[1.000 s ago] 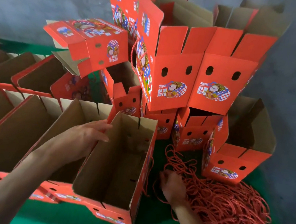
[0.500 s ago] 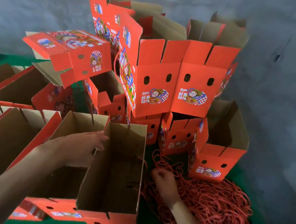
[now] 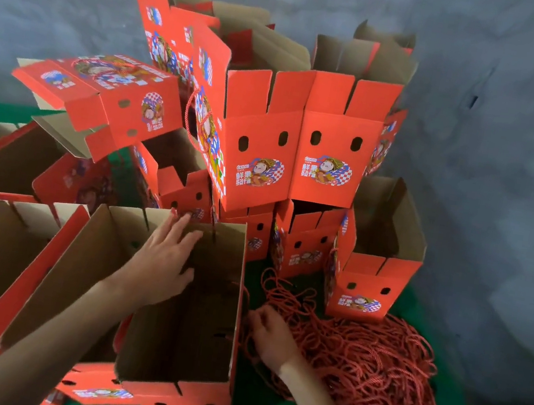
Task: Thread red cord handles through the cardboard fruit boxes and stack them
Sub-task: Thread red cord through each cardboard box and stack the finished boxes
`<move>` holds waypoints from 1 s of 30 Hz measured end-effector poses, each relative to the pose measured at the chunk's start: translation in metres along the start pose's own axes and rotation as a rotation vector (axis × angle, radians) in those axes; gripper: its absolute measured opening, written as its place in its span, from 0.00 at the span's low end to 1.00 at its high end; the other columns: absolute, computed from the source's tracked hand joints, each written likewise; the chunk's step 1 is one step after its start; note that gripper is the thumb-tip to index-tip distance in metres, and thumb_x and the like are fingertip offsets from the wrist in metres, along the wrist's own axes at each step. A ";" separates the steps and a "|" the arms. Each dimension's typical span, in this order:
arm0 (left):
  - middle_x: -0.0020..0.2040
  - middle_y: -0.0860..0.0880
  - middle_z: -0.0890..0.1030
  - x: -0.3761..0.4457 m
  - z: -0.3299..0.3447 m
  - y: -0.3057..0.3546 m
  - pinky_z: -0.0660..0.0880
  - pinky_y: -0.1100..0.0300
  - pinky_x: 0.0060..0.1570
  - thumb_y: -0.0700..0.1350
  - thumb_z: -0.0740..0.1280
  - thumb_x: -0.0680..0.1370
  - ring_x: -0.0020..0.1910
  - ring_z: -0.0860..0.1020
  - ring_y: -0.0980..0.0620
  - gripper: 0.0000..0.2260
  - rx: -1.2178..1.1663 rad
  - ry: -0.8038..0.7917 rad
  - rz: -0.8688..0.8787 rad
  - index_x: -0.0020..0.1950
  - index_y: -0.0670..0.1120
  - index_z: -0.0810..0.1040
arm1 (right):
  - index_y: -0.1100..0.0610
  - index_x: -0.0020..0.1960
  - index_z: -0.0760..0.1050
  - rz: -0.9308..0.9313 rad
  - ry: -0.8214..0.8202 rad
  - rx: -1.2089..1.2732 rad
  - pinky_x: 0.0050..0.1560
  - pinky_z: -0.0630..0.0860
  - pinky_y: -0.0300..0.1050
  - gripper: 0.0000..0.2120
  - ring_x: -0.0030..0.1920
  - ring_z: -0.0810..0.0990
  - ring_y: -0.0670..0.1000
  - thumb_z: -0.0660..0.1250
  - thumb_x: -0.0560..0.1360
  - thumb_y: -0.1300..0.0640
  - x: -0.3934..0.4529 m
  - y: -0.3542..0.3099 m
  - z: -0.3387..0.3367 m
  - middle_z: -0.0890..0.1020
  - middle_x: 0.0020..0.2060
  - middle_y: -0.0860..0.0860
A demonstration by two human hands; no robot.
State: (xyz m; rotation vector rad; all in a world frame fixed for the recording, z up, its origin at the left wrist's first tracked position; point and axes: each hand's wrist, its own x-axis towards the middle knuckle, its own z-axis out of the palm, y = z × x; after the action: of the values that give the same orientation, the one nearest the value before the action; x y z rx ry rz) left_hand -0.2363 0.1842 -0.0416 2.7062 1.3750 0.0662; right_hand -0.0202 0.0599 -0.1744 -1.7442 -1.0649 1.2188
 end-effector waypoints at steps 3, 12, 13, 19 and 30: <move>0.83 0.47 0.43 0.022 -0.003 0.000 0.51 0.40 0.79 0.52 0.70 0.78 0.81 0.44 0.40 0.40 -0.045 -0.003 -0.035 0.82 0.53 0.49 | 0.53 0.57 0.72 0.136 -0.115 -0.155 0.29 0.77 0.38 0.12 0.35 0.82 0.44 0.58 0.85 0.45 -0.007 -0.004 -0.001 0.79 0.47 0.48; 0.56 0.50 0.83 0.090 -0.005 0.030 0.80 0.50 0.52 0.59 0.64 0.80 0.51 0.82 0.48 0.15 0.067 -0.002 -0.109 0.62 0.53 0.77 | 0.68 0.63 0.80 0.486 -0.584 -0.295 0.34 0.70 0.42 0.18 0.31 0.75 0.51 0.62 0.76 0.64 -0.035 -0.001 -0.008 0.85 0.53 0.66; 0.55 0.50 0.83 0.091 -0.003 0.029 0.80 0.49 0.51 0.57 0.63 0.82 0.51 0.82 0.47 0.13 0.057 0.032 -0.129 0.61 0.53 0.78 | 0.67 0.60 0.82 0.490 -0.604 -0.248 0.34 0.70 0.42 0.18 0.30 0.75 0.50 0.63 0.74 0.63 -0.035 -0.002 -0.011 0.85 0.53 0.65; 0.58 0.44 0.79 0.092 0.007 0.023 0.79 0.43 0.54 0.54 0.61 0.83 0.55 0.81 0.39 0.13 -0.078 0.072 -0.222 0.63 0.49 0.74 | 0.62 0.54 0.76 0.551 -0.334 -0.017 0.29 0.76 0.44 0.11 0.31 0.76 0.52 0.56 0.84 0.59 -0.031 0.010 -0.020 0.80 0.49 0.63; 0.56 0.39 0.81 0.109 0.007 0.004 0.78 0.46 0.52 0.42 0.62 0.81 0.55 0.81 0.36 0.11 -0.098 0.019 -0.520 0.59 0.39 0.78 | 0.62 0.44 0.78 0.104 0.428 0.408 0.47 0.73 0.45 0.12 0.44 0.78 0.54 0.61 0.84 0.65 -0.011 0.011 -0.055 0.80 0.40 0.56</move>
State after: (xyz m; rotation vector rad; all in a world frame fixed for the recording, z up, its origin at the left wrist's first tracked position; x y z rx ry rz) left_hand -0.1680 0.2691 -0.0490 2.1934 1.9706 0.1114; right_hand 0.0321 0.0400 -0.1655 -1.6454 -0.4442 0.9764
